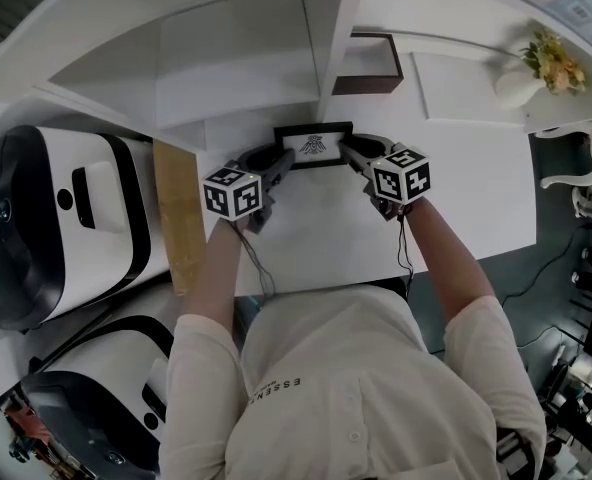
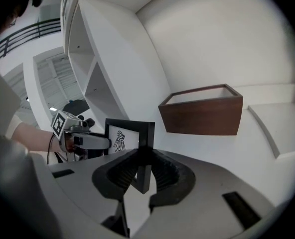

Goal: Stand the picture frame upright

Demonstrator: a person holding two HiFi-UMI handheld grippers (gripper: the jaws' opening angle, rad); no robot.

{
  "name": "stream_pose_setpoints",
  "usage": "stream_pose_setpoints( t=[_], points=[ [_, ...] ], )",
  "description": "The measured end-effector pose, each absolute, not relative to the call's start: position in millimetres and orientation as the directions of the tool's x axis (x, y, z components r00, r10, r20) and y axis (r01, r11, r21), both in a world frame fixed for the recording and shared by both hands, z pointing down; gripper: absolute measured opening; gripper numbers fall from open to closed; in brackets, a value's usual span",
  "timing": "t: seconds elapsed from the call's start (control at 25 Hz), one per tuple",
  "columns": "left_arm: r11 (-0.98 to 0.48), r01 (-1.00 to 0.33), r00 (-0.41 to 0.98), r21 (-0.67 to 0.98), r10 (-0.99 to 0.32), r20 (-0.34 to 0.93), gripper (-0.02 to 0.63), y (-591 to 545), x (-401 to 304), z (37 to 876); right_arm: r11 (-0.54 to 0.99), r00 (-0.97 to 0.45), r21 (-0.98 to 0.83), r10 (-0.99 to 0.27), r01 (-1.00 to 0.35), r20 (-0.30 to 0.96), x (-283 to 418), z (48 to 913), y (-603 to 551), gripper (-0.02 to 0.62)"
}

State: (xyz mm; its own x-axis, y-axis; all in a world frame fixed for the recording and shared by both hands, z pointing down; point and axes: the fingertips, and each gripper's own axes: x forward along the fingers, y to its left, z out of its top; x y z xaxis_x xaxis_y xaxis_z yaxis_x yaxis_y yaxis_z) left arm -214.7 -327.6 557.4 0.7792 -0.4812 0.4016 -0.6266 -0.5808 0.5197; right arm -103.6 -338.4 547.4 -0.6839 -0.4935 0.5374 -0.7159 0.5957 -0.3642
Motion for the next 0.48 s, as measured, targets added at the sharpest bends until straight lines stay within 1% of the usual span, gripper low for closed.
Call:
stream_pose_setpoints(
  t=[0.2, 0.32, 0.48],
  points=[
    [-0.607, -0.646, 0.762, 0.463, -0.473, 0.442, 0.109, -333.3, -215.7, 567.6, 0.607, -0.639, -0.28, -0.524, -0.744, 0.563, -105.4, 555.3, -345.7, 0.089],
    [-0.594, -0.692, 0.716, 0.411, -0.489, 0.498, 0.11, -339.7, -223.8, 577.2, 0.633, -0.63, -0.234, -0.523, -0.738, 0.575, -110.8, 558.4, -346.7, 0.094],
    [-0.592, -0.705, 0.701, 0.39, -0.5, 0.508, 0.11, -343.6, -229.3, 577.3, 0.651, -0.625, -0.198, -0.527, -0.732, 0.576, -116.4, 560.4, -349.5, 0.093]
  ],
)
